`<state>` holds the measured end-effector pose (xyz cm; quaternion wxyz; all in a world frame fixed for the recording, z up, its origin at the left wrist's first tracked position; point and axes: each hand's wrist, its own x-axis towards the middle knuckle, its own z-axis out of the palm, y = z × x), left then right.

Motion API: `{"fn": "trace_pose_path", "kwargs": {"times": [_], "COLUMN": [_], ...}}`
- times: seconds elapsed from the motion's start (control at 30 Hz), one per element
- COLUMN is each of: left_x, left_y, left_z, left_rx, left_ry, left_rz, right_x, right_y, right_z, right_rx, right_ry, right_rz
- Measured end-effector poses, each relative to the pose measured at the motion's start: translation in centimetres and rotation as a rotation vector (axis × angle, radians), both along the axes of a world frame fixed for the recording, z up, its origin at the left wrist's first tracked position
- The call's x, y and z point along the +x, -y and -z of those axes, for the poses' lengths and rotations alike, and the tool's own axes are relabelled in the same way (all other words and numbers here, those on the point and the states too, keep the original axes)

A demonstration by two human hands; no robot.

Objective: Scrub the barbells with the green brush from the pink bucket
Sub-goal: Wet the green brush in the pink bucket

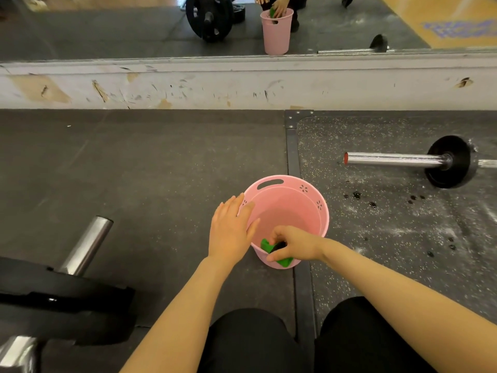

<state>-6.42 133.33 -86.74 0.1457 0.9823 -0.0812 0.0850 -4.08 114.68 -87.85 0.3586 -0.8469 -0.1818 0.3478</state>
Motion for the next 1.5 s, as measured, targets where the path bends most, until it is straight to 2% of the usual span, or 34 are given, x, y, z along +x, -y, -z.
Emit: {"fn": "trace_pose_path", "kwargs": {"times": [0.2,0.33,0.53,0.83,1.0,1.23,1.33,1.5], "left_x": [0.1,0.3,0.9,2.0,2.5,3.1,3.3,3.6], "left_y": [-0.2,-0.1,0.0,0.1,0.1,0.1,0.2,0.1], "left_z": [0.2,-0.1,-0.4,0.2,0.7,1.0,0.9,0.6], "left_rx": [0.016,0.008,0.032,0.008,0.01,0.026,0.017,-0.001], "left_ry": [-0.028,-0.035,-0.065,-0.07,-0.082,-0.11,-0.101,-0.083], "left_rz": [-0.007,0.003,0.008,0.02,0.011,-0.001,0.004,0.012], "right_x": [0.1,0.3,0.8,3.3,4.0,4.4,4.4,4.2], "right_y": [-0.1,-0.3,0.4,1.1,1.0,0.6,0.4,-0.1], "right_z": [0.3,0.6,-0.1,0.9,1.1,2.1,2.3,1.7], "right_rx": [-0.073,-0.048,0.023,0.043,0.06,0.154,0.211,0.329], "right_ry": [0.002,0.055,-0.022,0.204,0.21,0.214,0.177,-0.038], "right_rz": [-0.035,-0.091,0.011,0.251,0.4,0.439,0.45,0.535]}}
